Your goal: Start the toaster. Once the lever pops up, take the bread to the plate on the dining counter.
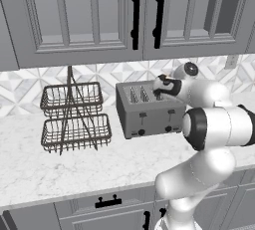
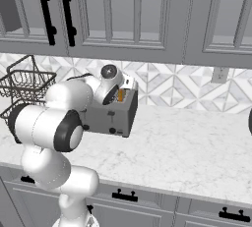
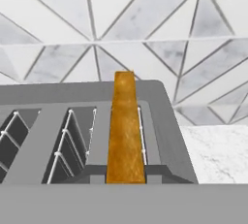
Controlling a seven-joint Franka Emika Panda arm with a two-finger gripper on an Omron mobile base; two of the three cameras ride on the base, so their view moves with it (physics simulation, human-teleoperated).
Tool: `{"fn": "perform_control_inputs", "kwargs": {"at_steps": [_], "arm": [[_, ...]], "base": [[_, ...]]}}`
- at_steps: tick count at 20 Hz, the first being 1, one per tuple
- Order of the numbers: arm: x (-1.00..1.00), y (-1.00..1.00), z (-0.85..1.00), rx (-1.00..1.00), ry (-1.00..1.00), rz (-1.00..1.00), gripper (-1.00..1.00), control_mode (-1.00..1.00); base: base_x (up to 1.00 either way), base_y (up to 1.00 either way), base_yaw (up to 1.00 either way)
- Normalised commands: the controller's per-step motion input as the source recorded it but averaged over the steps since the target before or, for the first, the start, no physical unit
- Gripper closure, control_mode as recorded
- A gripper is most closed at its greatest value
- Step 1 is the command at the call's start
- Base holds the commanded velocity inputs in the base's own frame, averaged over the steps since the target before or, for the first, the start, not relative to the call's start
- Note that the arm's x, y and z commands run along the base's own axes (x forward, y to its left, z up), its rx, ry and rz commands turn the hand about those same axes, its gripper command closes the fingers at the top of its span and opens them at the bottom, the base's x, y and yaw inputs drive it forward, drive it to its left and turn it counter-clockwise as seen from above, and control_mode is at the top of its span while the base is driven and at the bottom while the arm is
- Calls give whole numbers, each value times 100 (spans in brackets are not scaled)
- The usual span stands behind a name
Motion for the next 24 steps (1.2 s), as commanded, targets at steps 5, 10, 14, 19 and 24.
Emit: {"fn": "perform_control_inputs", "kwargs": {"at_steps": [5,10,14,19,24], "arm": [[-10,-7,34,5,-3,0,100,-100],[-21,-10,19,4,-3,0,100,-100],[-25,-9,0,3,-4,0,100,-100],[-29,-6,14,3,-5,0,100,-100],[-28,0,47,1,-5,0,100,-100]], "base": [[0,0,0],[0,0,0],[0,0,0],[0,0,0],[0,0,0]]}}
